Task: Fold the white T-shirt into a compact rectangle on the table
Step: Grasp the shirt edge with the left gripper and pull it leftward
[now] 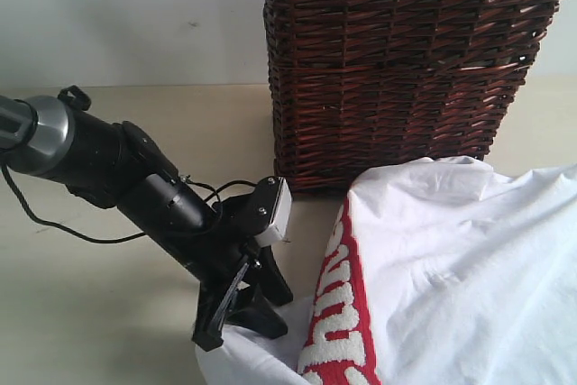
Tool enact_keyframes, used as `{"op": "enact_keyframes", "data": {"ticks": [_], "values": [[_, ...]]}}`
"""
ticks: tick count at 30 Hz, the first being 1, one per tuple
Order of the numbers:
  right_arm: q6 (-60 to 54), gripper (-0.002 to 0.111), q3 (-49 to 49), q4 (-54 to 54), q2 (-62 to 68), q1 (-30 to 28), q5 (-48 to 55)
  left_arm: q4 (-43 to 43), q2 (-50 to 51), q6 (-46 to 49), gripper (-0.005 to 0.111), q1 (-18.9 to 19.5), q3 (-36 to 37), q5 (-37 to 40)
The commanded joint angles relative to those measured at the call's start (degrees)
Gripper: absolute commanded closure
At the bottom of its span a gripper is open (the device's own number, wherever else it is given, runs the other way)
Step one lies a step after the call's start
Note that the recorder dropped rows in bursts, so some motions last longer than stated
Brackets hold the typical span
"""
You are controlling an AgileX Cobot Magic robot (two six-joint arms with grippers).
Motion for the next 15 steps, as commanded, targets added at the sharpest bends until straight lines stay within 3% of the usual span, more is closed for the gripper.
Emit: {"op": "enact_keyframes", "data": {"ticks": [1, 5, 10, 14, 15], "values": [[0.0, 0.108, 0.2, 0.1, -0.3, 0.2, -0.2, 4.3, 1.5, -0.9, 0.073, -1.2, 0.3, -3.3], [0.0, 0.108, 0.2, 0.0, -0.3, 0.2, -0.2, 7.9, 1.5, -0.8, 0.106, -1.2, 0.3, -5.4], [0.0, 0.108, 0.2, 0.0, -0.3, 0.2, -0.2, 8.6, 0.4, -2.4, 0.107, -0.5, 0.3, -12.3], [0.0, 0.108, 0.2, 0.1, -0.3, 0.2, -0.2, 2.9, -4.5, -2.9, 0.107, 3.3, 0.3, -28.0], [0.0, 0.108, 0.2, 0.1, -0.3, 0.2, -0.2, 2.6, -6.4, -6.9, 0.107, 5.1, 0.3, -31.2]]}}
